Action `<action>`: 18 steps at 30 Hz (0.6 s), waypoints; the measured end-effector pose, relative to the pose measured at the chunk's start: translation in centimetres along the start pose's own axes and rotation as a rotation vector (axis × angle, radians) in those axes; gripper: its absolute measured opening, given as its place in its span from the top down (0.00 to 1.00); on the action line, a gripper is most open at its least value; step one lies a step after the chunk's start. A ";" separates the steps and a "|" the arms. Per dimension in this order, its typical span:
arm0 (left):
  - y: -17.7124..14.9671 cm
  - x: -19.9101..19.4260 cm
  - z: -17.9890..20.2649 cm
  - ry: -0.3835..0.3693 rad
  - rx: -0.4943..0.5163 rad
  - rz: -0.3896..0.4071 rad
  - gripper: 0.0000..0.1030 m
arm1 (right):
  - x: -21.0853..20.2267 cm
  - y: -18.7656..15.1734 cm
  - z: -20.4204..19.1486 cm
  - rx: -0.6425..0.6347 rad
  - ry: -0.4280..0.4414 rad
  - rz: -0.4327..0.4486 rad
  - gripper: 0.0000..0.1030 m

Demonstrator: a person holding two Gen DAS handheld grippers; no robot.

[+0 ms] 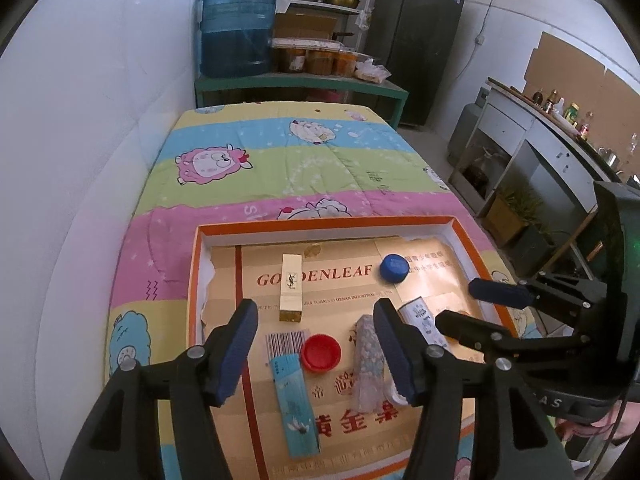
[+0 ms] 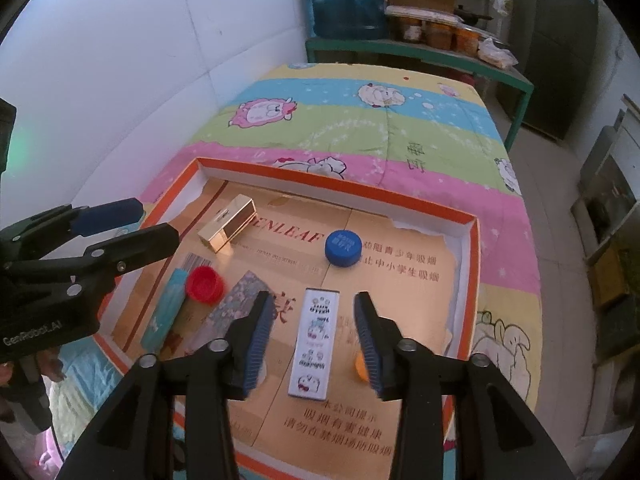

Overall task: Organize rigid objects
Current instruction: 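Withdraw both tools from the tray toward the caps on the quilt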

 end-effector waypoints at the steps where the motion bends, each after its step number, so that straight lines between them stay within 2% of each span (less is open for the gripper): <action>1: -0.1 -0.3 0.0 0.000 0.000 0.003 0.42 | -0.3 -0.2 -0.1 0.006 -0.006 0.007 0.45; 4: -0.4 -0.9 0.1 0.001 0.001 0.013 0.41 | -1.3 -0.7 -0.2 0.021 -0.012 0.025 0.39; 18: -3.0 -5.6 1.2 0.031 0.010 0.084 0.41 | -5.7 -3.9 -2.5 0.059 -0.065 0.115 0.39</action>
Point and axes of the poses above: each gripper's, at about its wrist camera, not at the fingertips, and x roughly the way its jaws point, z to its right, y to its top, the point moved 1 cm from there along x, roughly the way its jaws point, and after that the axes turned 1 degree about z, right-handed, at the moved point
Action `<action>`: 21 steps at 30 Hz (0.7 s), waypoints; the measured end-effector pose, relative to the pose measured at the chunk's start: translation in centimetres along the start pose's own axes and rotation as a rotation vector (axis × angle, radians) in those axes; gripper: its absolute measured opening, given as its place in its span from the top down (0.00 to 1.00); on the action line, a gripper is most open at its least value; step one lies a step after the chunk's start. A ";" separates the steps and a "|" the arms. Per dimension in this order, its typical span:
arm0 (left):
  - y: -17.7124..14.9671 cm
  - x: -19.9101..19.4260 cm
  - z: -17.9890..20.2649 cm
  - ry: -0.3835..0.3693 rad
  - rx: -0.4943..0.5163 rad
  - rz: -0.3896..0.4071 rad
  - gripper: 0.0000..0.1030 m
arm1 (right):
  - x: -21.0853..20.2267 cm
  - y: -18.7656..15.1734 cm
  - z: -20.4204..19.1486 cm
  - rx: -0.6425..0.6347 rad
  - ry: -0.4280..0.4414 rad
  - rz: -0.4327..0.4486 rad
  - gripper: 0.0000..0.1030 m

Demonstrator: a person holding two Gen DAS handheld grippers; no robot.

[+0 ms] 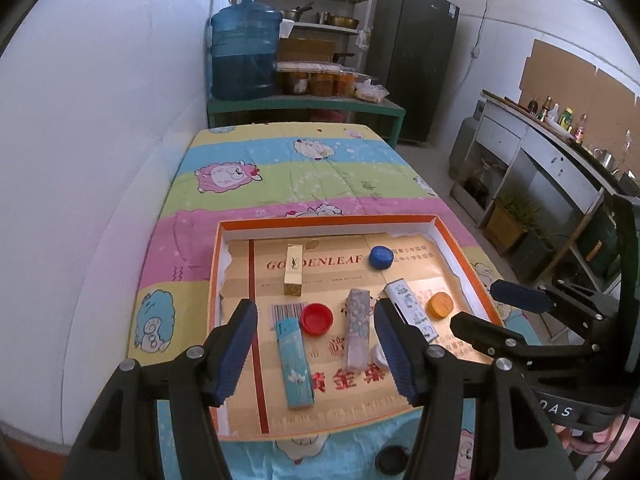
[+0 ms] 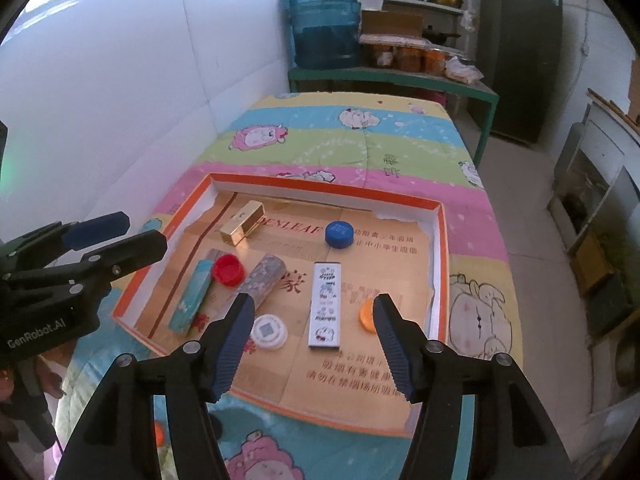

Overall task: Organize rigid objects
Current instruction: 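Withdraw both tools from the tray toward the caps on the quilt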

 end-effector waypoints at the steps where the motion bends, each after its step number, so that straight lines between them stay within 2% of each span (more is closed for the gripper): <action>1: -0.3 -0.4 0.1 -0.005 -0.002 0.003 0.41 | -0.4 -0.2 -0.2 0.002 -0.001 0.006 0.39; 10: -1.7 -2.8 0.6 -0.018 -0.012 0.036 0.41 | -3.2 -2.2 -1.3 0.016 -0.021 0.054 0.39; 21: -3.5 -6.5 1.8 0.000 0.003 0.098 0.41 | -6.4 -4.9 -2.9 0.006 -0.081 0.119 0.39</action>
Point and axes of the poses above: each gripper's, at about its wrist camera, not at the fingertips, and x roughly the way its jaws point, z to its right, y to its top, the point moved 1 cm from there along x, roughly the way its jaws point, and after that the axes turned 1 degree about z, right-handed, at the moved point
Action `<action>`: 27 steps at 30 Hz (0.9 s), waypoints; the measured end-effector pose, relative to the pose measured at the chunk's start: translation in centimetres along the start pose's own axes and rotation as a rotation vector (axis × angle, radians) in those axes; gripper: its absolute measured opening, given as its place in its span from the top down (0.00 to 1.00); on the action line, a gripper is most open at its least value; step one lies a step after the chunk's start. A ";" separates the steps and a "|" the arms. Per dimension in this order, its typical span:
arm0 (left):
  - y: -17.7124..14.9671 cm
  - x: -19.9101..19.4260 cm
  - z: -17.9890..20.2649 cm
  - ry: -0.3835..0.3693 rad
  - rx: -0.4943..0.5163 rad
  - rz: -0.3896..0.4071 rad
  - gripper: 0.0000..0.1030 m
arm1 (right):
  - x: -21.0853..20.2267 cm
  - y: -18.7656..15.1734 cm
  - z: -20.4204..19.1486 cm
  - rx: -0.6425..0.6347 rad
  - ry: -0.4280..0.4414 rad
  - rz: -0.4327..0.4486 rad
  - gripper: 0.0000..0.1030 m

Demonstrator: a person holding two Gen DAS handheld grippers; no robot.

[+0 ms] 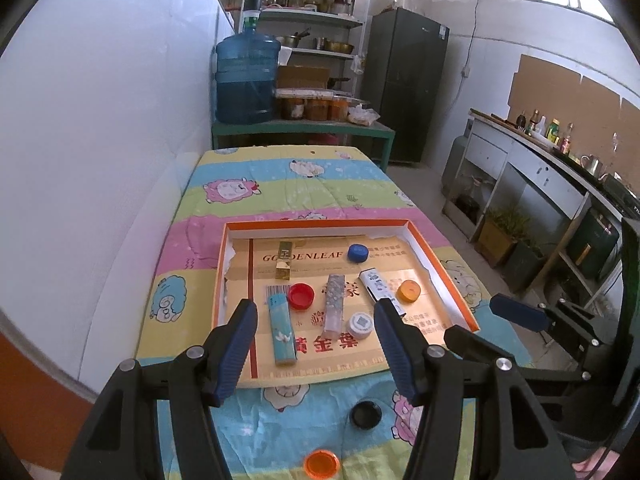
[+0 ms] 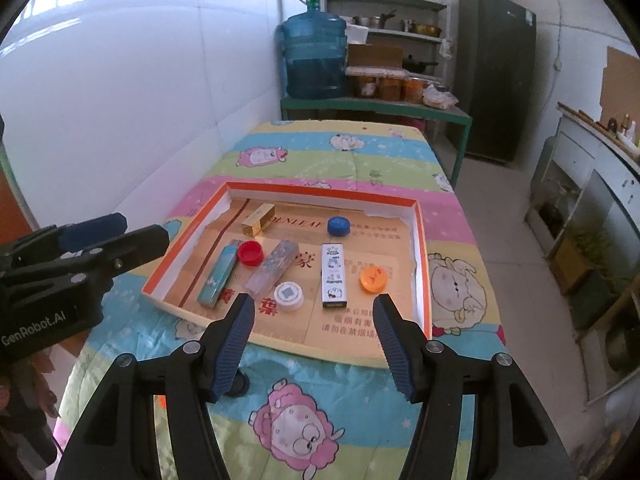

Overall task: Organize rigid objects
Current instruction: 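Withdraw both tools from the tray toward the caps on the quilt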

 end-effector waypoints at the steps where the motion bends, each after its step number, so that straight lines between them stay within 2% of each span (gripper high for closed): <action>1: -0.2 -0.4 0.1 0.000 0.000 0.005 0.41 | -0.2 -0.2 -0.2 -0.002 -0.004 0.001 0.39; 9: -1.5 -2.3 0.6 0.019 0.009 0.023 0.41 | -1.5 -1.7 -1.2 0.000 0.011 0.007 0.39; 27: -4.0 -3.7 -0.1 0.039 -0.016 0.023 0.41 | -2.8 -4.3 -1.7 0.005 -0.007 0.016 0.39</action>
Point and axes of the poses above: each gripper's, at about its wrist camera, not at the fingertips, and x roughly the way its jaws point, z to its right, y to its top, the point moved 1 cm from there along x, roughly the way its jaws point, and after that the axes turned 1 degree about z, right-handed, at the moved point
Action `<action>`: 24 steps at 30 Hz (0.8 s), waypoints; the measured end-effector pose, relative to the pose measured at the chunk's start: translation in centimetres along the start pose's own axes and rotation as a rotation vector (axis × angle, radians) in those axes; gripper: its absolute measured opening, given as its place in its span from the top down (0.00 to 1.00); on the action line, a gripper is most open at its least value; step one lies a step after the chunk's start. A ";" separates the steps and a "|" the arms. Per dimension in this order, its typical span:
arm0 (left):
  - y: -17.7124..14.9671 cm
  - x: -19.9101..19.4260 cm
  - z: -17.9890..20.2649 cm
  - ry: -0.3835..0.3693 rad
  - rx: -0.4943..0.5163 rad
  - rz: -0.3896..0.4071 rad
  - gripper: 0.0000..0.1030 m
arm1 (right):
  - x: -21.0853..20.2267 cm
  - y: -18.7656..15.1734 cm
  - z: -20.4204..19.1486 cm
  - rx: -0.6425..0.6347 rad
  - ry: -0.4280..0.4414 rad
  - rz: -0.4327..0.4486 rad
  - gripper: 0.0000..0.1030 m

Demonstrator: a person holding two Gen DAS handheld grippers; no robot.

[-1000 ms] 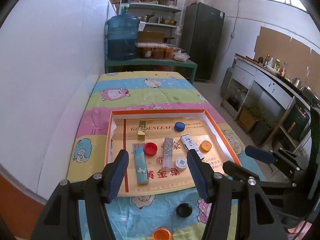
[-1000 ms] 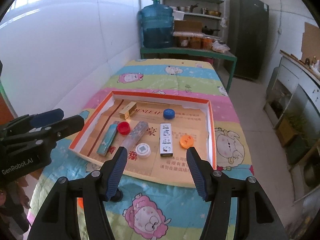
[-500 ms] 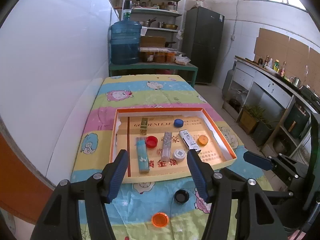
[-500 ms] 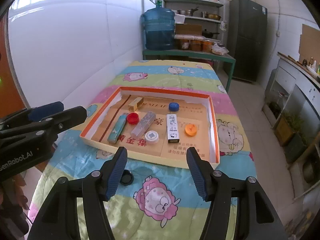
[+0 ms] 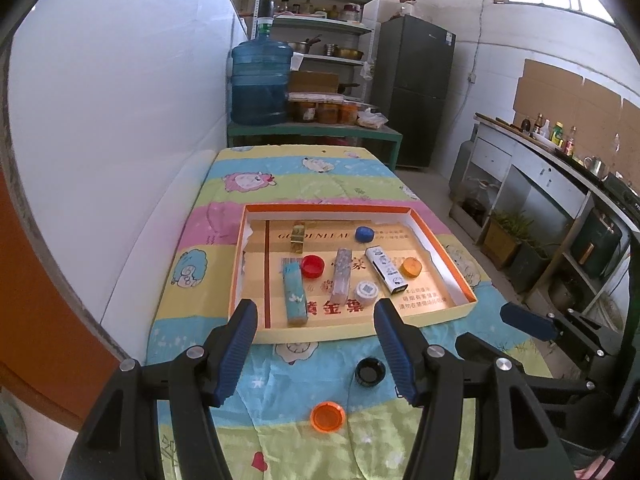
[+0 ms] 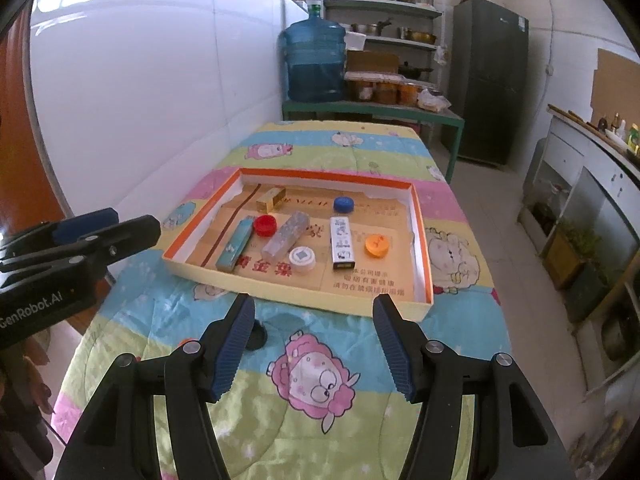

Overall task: Organize rigid objects
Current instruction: 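Withdraw both tools from the tray toward the caps on the quilt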

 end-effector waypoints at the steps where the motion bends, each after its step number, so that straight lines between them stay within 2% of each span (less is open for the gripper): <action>1: -0.2 0.0 -0.1 0.000 -0.002 -0.002 0.41 | 0.1 -0.2 -0.1 0.000 0.000 -0.003 0.39; 13: -2.1 0.0 -0.2 0.020 0.003 -0.009 0.41 | 0.4 -1.7 -0.5 -0.005 -0.003 -0.016 0.39; 24: -3.5 0.5 -0.3 0.005 0.005 -0.019 0.41 | 1.0 -2.3 -0.6 -0.008 0.007 -0.036 0.39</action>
Point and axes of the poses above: each gripper's, at about its wrist camera, not at the fingertips, and x roughly the way its jaws point, z to its right, y to its top, the point moved 1 cm from there along x, roughly the way its jaws point, and after that the axes turned 1 degree about z, right-handed, at the moved point
